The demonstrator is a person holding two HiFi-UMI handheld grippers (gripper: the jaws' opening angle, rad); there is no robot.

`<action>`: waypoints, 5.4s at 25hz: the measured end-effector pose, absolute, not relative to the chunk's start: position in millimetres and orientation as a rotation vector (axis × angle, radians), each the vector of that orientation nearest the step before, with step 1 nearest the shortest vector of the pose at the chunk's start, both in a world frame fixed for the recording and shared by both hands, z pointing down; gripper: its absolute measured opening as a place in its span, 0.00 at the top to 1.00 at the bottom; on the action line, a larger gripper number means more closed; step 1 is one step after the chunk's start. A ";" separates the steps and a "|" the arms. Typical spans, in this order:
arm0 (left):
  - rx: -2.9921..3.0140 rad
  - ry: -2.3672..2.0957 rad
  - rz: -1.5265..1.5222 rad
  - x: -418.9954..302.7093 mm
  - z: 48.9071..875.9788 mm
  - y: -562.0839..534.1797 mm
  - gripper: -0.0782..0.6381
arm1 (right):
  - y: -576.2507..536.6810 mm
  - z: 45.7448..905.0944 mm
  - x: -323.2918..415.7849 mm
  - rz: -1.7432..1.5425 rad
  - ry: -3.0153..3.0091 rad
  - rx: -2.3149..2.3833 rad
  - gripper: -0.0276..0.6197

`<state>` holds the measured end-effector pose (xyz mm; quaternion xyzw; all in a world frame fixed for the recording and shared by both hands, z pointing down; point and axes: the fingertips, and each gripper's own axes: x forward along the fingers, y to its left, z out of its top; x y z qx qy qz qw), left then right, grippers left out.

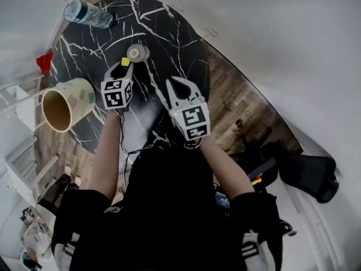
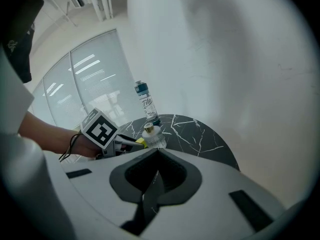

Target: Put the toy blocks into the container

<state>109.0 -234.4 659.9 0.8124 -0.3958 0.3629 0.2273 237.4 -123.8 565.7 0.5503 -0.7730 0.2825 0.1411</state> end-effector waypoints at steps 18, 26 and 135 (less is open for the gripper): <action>2.184 -1.326 0.744 12.4 586.2 -164.0 0.69 | -127.9 550.1 111.6 0.705 -2.394 1.322 0.96; 2.074 -1.469 0.671 -69.1 573.8 -124.4 0.69 | -115.1 545.0 27.0 0.651 -2.472 1.132 0.96; 2.416 -1.835 0.151 -181.7 302.4 -73.7 0.89 | -81.8 259.4 -40.8 -0.222 -2.655 1.459 0.96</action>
